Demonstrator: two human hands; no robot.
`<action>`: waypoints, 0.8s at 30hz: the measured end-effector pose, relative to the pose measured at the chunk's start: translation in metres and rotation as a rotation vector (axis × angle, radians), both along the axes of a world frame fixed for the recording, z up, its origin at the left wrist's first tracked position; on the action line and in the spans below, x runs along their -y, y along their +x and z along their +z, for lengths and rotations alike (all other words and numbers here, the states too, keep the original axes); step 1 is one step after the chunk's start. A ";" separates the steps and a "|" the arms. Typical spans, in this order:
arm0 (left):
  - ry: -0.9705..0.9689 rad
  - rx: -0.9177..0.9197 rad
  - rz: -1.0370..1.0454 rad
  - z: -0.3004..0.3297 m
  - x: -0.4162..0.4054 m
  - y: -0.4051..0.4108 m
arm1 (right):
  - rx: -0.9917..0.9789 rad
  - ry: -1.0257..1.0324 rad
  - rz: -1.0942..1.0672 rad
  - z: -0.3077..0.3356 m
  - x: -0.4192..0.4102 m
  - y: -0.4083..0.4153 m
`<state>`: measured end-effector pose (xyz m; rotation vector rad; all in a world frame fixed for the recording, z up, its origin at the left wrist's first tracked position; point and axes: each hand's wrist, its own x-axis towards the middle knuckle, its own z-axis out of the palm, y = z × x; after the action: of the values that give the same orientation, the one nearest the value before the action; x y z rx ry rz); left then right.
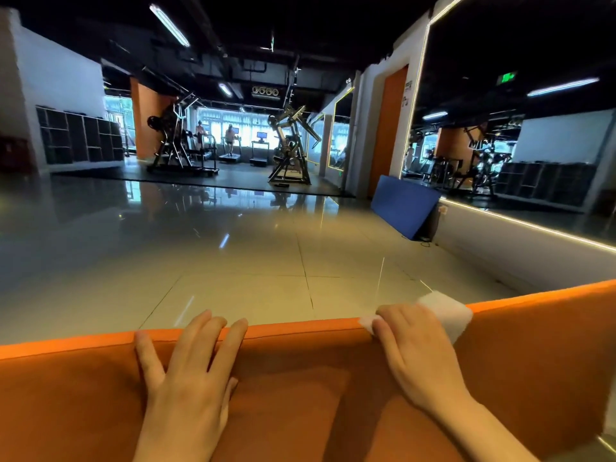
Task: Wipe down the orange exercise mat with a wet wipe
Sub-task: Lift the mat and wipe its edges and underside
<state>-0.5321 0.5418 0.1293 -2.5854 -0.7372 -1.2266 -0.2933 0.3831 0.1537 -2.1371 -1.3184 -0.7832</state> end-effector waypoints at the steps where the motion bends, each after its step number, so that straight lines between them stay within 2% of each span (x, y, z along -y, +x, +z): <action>1: -0.010 0.001 -0.014 0.000 0.001 0.000 | -0.001 -0.002 -0.031 -0.001 0.009 0.010; 5: -0.074 0.003 -0.068 0.001 0.004 -0.006 | -0.083 0.023 -0.104 0.002 0.017 0.010; 9: -0.127 -0.013 -0.096 0.003 0.009 -0.011 | -0.090 0.010 -0.160 0.013 -0.006 -0.029; 14: -0.146 0.007 -0.121 0.007 0.017 -0.016 | -0.162 -0.009 0.086 0.007 -0.036 -0.120; 18: -0.140 -0.004 -0.126 0.008 0.020 -0.020 | -0.168 -0.141 0.172 0.019 -0.021 -0.123; 20: -0.138 -0.013 -0.128 0.008 0.019 -0.023 | -0.198 -0.149 0.128 0.025 -0.007 -0.106; 24: -0.095 -0.032 -0.131 0.007 0.017 -0.028 | -0.204 -0.236 -0.157 0.022 0.040 -0.036</action>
<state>-0.5597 0.5250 0.1358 -2.7639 -0.6438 -1.2106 -0.3291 0.3427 0.1761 -2.4564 -1.1972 -0.4698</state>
